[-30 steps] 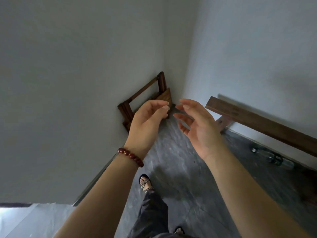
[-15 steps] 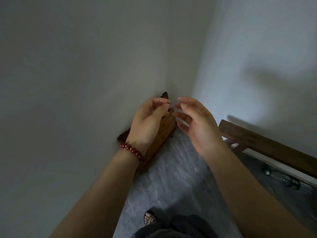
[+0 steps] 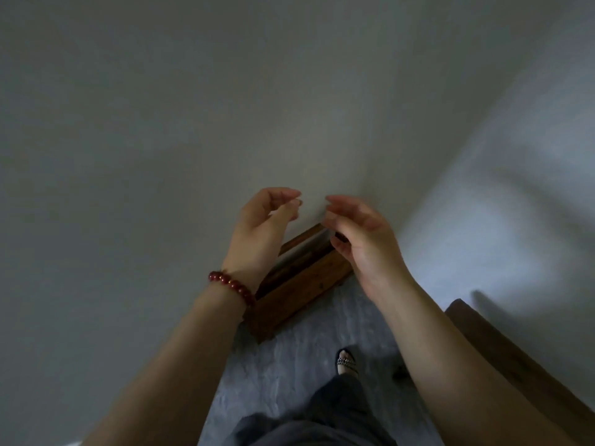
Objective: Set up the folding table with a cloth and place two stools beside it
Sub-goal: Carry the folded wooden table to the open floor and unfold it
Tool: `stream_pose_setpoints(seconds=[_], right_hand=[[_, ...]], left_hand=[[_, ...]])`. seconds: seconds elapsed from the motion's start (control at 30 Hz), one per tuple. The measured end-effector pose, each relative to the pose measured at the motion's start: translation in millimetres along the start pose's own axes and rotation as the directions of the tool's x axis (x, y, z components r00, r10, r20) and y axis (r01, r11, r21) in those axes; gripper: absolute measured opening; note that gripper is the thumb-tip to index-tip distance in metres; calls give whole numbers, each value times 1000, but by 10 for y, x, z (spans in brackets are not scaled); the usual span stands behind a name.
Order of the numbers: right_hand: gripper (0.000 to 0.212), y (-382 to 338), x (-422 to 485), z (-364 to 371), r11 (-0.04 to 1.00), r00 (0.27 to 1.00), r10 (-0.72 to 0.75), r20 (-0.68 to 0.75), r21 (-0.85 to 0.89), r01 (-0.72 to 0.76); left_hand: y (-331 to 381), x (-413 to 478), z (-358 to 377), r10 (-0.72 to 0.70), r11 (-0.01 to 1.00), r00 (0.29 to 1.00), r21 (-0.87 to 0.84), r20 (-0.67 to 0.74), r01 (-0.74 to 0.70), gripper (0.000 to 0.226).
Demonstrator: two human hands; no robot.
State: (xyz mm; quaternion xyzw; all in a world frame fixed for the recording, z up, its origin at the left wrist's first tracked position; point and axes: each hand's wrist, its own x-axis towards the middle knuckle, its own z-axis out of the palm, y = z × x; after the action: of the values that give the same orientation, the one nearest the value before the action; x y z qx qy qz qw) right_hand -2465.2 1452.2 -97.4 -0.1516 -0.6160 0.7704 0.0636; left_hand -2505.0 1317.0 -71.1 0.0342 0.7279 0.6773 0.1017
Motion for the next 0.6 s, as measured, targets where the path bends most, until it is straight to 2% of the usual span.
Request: stream_pose_setpoints(seconds=[0.2, 0.33, 0.6], right_hand=[[23, -94, 745, -262, 995, 981, 10, 193, -97, 9], [32, 11, 1079, -448, 994, 949, 49, 312, -113, -14], [26, 400, 1449, -606, 975, 894, 141, 425, -215, -52]], left_hand=[[-83, 398, 400, -20, 999, 989, -50, -149, 12, 11], [-296, 526, 601, -53, 998, 969, -52, -243, 41, 9], [-716, 657, 719, -84, 989, 965, 99, -248, 111, 10]])
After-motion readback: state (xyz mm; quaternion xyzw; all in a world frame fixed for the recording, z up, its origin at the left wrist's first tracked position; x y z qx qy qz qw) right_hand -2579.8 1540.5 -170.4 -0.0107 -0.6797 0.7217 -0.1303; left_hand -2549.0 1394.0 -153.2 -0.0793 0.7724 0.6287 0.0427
